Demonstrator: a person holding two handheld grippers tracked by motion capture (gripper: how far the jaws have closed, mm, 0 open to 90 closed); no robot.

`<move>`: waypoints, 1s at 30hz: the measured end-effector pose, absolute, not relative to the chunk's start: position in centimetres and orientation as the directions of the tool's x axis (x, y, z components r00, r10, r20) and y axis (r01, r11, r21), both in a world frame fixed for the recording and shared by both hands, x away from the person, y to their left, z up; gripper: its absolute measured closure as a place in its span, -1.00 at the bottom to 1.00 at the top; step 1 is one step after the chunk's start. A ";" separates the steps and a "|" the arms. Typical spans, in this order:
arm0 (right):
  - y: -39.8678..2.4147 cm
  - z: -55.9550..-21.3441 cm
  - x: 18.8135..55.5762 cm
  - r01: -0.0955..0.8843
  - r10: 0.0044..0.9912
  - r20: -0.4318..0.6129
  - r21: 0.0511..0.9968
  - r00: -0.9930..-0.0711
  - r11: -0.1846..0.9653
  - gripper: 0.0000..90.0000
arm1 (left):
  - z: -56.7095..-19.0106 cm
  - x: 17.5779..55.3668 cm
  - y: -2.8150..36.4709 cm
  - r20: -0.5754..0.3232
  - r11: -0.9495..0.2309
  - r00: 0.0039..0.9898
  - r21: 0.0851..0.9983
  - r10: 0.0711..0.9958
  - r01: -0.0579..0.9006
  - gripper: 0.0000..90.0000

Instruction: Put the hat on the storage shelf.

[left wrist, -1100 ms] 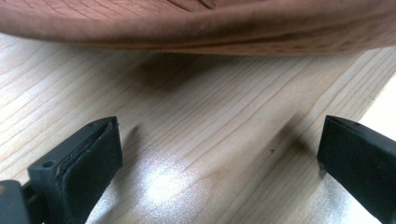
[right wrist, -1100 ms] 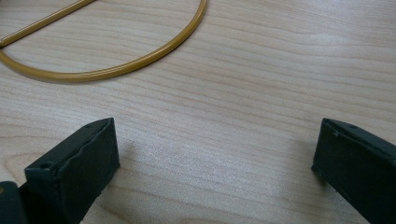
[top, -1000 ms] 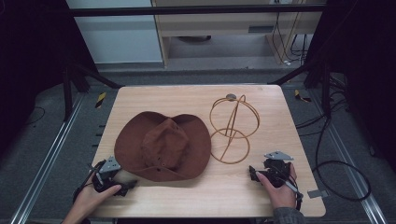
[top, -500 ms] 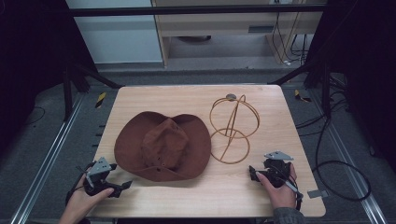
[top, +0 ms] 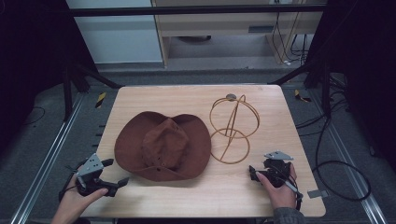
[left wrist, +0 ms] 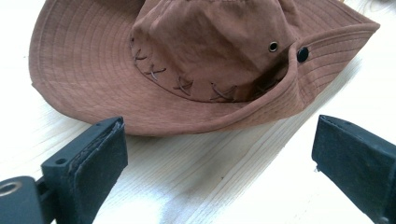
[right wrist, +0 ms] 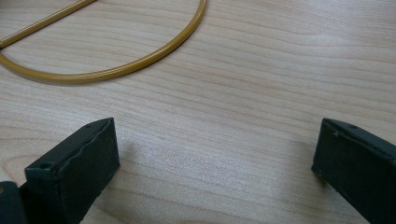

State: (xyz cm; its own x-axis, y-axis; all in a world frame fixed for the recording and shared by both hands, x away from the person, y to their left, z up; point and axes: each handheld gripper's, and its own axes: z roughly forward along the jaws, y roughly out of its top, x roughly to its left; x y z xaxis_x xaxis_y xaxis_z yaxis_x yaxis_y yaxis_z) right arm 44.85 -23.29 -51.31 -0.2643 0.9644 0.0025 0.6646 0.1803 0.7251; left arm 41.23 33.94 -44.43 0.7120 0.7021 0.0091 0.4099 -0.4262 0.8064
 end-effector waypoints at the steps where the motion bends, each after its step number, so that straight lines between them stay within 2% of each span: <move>1: -23.3 -51.3 44.8 0.665 0.964 0.002 0.725 -0.264 0.180 -0.99 | -44.3 41.2 33.9 0.006 -0.424 0.714 0.808 0.700 0.409 -0.94; 12: -23.3 -51.3 44.9 0.665 0.965 0.001 0.725 -0.261 0.179 -0.99 | -41.1 42.7 32.0 0.064 -0.514 0.752 0.767 0.656 0.383 -0.93; 23: -23.3 -51.3 44.9 0.663 0.965 -0.005 0.726 -0.262 0.184 -0.99 | -37.5 48.6 26.9 0.045 -0.599 0.811 0.698 0.583 0.392 -0.87; 30: -23.2 -51.3 44.9 0.664 0.966 -0.002 0.726 -0.258 0.179 -0.99 | -36.4 50.4 25.2 0.009 -0.621 0.825 0.663 0.566 0.418 -0.89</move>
